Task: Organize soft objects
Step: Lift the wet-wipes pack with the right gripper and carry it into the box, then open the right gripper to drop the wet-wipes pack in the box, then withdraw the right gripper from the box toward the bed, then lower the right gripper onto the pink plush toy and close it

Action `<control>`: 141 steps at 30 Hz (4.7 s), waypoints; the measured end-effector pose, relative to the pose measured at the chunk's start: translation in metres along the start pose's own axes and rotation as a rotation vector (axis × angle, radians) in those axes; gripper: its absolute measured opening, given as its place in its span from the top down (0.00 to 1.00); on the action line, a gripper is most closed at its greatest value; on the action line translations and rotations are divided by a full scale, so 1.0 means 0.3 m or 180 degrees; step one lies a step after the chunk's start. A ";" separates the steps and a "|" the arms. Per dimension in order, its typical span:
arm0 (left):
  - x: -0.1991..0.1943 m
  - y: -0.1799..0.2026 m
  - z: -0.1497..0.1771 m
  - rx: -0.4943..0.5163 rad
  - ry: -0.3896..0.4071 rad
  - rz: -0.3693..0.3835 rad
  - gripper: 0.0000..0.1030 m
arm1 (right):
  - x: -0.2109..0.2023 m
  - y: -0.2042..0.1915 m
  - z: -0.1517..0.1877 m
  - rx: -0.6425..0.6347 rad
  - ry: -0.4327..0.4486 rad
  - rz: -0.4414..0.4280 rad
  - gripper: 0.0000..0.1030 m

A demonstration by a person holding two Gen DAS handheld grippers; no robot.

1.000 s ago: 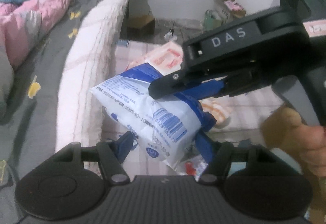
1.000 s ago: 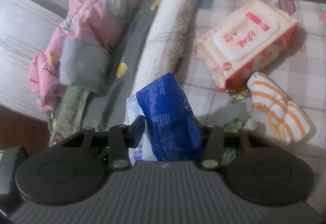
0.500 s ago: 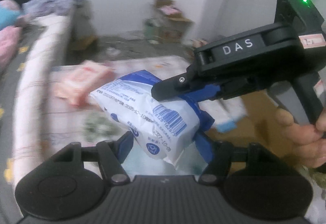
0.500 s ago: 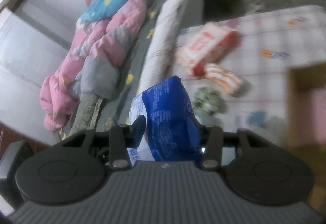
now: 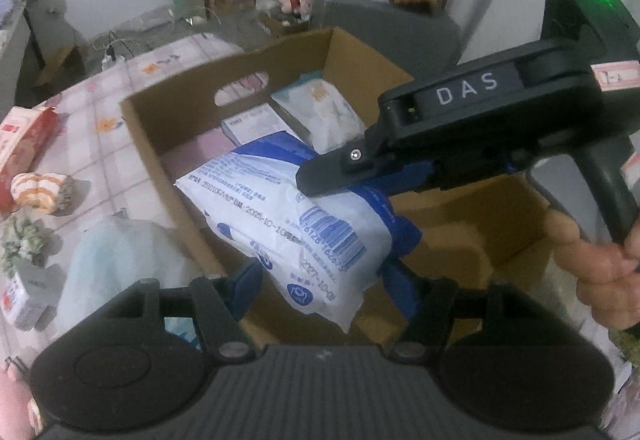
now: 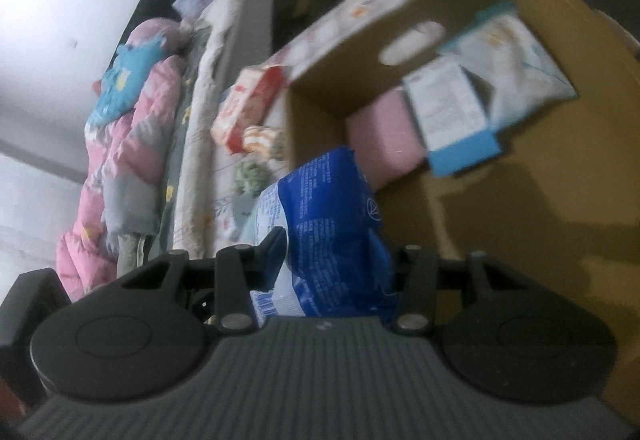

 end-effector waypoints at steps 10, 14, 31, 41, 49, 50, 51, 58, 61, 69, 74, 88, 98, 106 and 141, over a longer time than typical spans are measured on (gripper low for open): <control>0.114 -0.020 -0.061 0.0025 -0.0190 -0.0236 0.35 | 0.198 0.173 -0.110 0.0333 -0.0296 -0.0168 0.57; 0.096 -0.014 -0.063 0.0038 -0.0177 -0.0220 0.34 | 0.227 0.172 -0.119 0.0311 -0.0318 -0.0112 0.57; -0.177 -0.194 0.121 -0.0131 0.0279 -0.0382 0.13 | 0.190 0.181 -0.100 0.0367 -0.0143 0.0092 0.56; -0.262 -0.498 0.390 -0.0736 0.0366 -0.0578 0.13 | 0.352 0.161 -0.153 0.0323 -0.0353 0.0319 0.58; -0.275 -0.671 0.568 -0.1213 0.0445 -0.0495 0.13 | 0.354 0.098 -0.195 0.0240 -0.0216 0.0374 0.57; -0.276 -0.683 0.582 -0.1246 0.0455 -0.0486 0.13 | 0.344 0.093 -0.190 0.0245 -0.0208 0.0346 0.57; -0.277 -0.694 0.598 -0.1274 0.0464 -0.0484 0.13 | 0.329 0.084 -0.181 0.0246 -0.0205 0.0317 0.57; -0.302 -0.720 0.675 -0.1270 0.0594 -0.0606 0.12 | 0.266 0.076 -0.033 0.0382 -0.0508 0.0222 0.48; -0.312 -0.725 0.708 -0.1252 0.0653 -0.0666 0.10 | 0.292 0.101 0.031 0.0551 -0.0709 0.0258 0.44; -0.319 -0.741 0.801 -0.1288 0.0709 -0.0758 0.09 | 0.412 0.141 0.076 0.0882 -0.0938 0.0273 0.41; -0.290 -0.758 0.854 -0.1355 0.0651 -0.0723 0.09 | 0.404 0.131 0.043 0.0920 -0.0769 0.0178 0.41; -0.268 -0.744 0.867 -0.1223 0.0725 -0.0760 0.09 | 0.304 0.068 0.094 0.0681 -0.0738 0.0543 0.24; -0.286 -0.784 0.861 -0.1118 0.0773 -0.0842 0.13 | 0.244 -0.339 0.095 -0.0253 -0.0520 0.0368 0.24; -0.237 -0.856 0.807 -0.1127 0.0551 -0.0768 0.19 | 0.642 -0.727 0.072 -0.0882 -0.1216 0.0047 0.24; -0.214 -0.889 0.724 -0.1172 0.0428 -0.0716 0.24 | 1.129 -0.888 0.024 -0.0822 -0.1716 0.0129 0.26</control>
Point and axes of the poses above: each gripper's, at about its wrist camera, not at the fingertips, and x roughly the way its jaws point, y to its right, z to its underside, the point moved 5 cm from there along x, roughly the way its jaws point, and after that the axes turned 15 degrees about -y, right-handed, at the moved point
